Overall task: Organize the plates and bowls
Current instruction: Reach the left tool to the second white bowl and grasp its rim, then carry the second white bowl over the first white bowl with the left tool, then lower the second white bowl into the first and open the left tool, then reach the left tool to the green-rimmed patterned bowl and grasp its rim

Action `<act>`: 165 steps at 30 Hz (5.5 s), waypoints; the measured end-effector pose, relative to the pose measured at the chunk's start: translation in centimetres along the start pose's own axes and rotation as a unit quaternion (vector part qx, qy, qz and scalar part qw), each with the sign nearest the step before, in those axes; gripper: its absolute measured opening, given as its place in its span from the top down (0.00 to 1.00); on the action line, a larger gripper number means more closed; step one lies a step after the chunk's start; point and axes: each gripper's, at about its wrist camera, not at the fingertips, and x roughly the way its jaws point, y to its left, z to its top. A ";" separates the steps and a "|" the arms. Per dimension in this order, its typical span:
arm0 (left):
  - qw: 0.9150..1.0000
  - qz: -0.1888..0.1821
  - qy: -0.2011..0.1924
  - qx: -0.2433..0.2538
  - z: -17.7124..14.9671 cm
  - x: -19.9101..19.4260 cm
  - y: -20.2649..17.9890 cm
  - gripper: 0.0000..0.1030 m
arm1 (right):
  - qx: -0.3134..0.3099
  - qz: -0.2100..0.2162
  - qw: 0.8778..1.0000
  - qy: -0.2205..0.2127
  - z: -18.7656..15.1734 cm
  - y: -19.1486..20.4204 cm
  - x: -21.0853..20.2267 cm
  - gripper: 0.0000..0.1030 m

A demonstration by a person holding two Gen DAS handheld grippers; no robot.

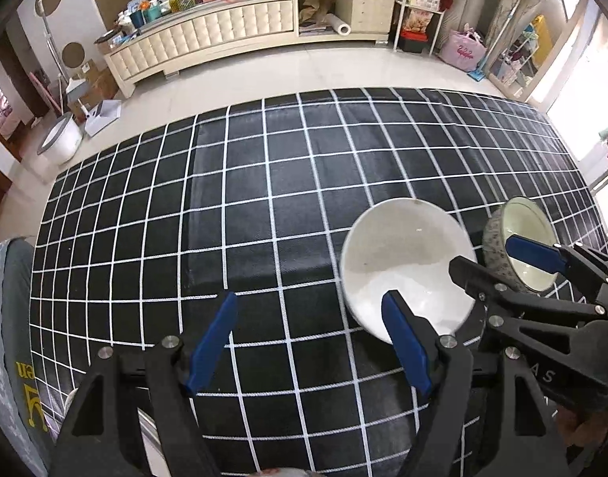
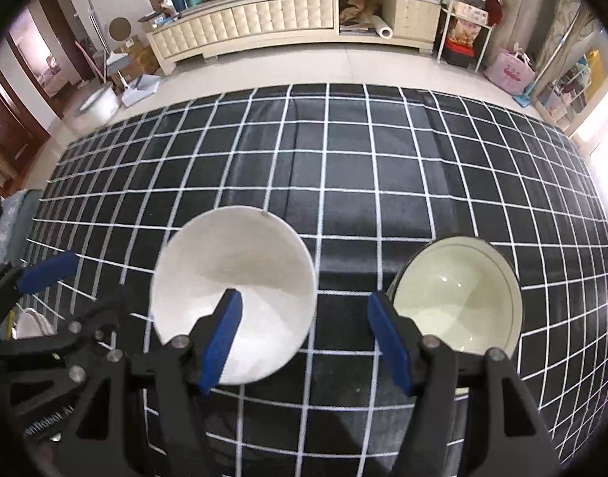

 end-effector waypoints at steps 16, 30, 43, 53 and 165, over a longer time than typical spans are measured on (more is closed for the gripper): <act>0.999 -0.027 0.030 0.013 0.9 3.5 -0.4 0.60 | -0.023 0.011 0.999 0.020 -0.1 -0.2 2.1 0.60; 0.998 -0.031 0.041 0.046 0.3 3.9 -2.7 0.90 | -0.002 0.009 1.000 0.000 -2.1 -0.2 2.1 0.84; 0.998 -0.041 0.036 0.018 -1.8 -0.7 0.1 0.91 | 0.018 0.032 0.999 -0.035 -3.5 3.3 -3.5 0.85; 0.999 -0.038 0.000 0.005 -4.7 -7.8 3.8 0.91 | -0.006 0.046 0.997 -0.067 -4.5 7.4 -9.1 0.85; 0.998 -0.048 -0.026 0.031 -5.6 -9.7 -10.9 0.63 | 0.066 0.027 0.997 -0.039 -7.5 -10.8 -11.3 0.27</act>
